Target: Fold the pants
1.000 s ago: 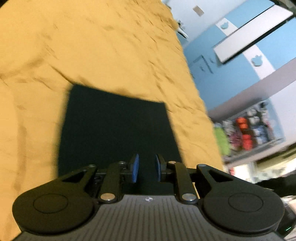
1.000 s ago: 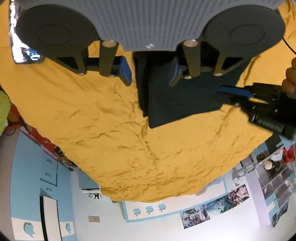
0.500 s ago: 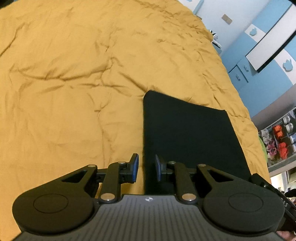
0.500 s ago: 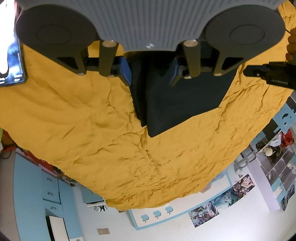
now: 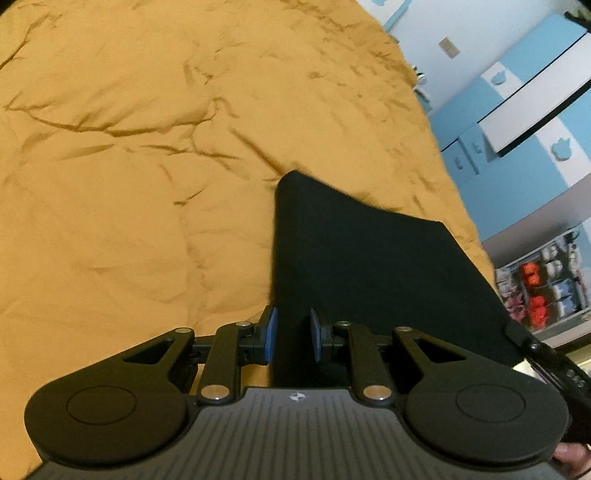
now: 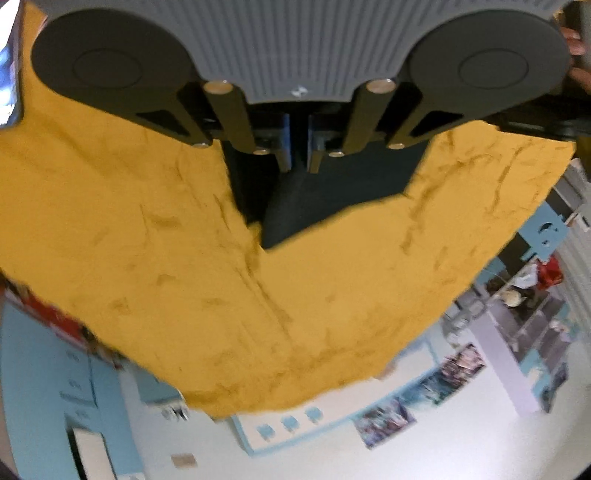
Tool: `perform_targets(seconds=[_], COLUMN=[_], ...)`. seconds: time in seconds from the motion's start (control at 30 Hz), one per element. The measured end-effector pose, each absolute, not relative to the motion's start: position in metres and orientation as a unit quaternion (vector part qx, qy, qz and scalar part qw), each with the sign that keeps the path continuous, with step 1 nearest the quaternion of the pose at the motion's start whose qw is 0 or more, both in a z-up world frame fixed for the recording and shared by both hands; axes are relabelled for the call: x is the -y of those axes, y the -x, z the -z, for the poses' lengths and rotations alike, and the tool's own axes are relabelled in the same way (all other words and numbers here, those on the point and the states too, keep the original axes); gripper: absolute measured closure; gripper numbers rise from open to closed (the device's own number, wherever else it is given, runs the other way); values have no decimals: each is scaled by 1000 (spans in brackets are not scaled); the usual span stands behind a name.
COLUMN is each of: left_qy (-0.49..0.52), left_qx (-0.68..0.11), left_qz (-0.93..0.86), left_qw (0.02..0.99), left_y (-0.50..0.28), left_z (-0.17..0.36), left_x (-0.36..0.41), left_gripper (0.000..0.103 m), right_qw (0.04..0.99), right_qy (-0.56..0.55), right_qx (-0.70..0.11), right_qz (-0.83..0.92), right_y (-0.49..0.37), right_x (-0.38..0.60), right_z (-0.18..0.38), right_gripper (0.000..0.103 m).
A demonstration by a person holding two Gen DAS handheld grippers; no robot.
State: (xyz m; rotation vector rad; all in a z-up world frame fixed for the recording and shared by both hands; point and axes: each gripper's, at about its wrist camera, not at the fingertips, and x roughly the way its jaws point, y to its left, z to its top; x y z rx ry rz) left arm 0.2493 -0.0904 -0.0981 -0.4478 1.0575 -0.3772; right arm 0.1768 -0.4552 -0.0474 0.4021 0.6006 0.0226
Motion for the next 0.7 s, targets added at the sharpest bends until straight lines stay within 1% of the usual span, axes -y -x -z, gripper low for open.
perform_targets(seconds=[0.1,0.23,0.37,0.5,0.6,0.63,0.7], left_qy=[199,161,126,119,106,108,110], left_qx=[-491,-496,-508,-514,-539,-546,-548], left_qz=[192,189,179,181,183,182,175], left_qw=[826,832,833,830,815,811,811], left_y=[-250,-253,-253,-249,-247,-247,-249], left_z=[95,106,122,129,122,118,107], left_x=[97,114,124,123,121,118,114], left_gripper=[83,83,80,80,80,80,80], right_qw=[934,914,913,909,909,910,914], right_qy=[-175,-194,-190,-178,-176,-170,-155], right_qx=[-312,-354,-358,-373,-375,-375,-370], right_qz=[3,35,45,47,51,54,57], right_y=[-173,-180,-181,-183,-180,-178,-178], right_x=[456,467,471,471,473,473,471], right_z=[50,90,109,119,113,107,98], right_gripper=[101,101,102,101,98,90,90])
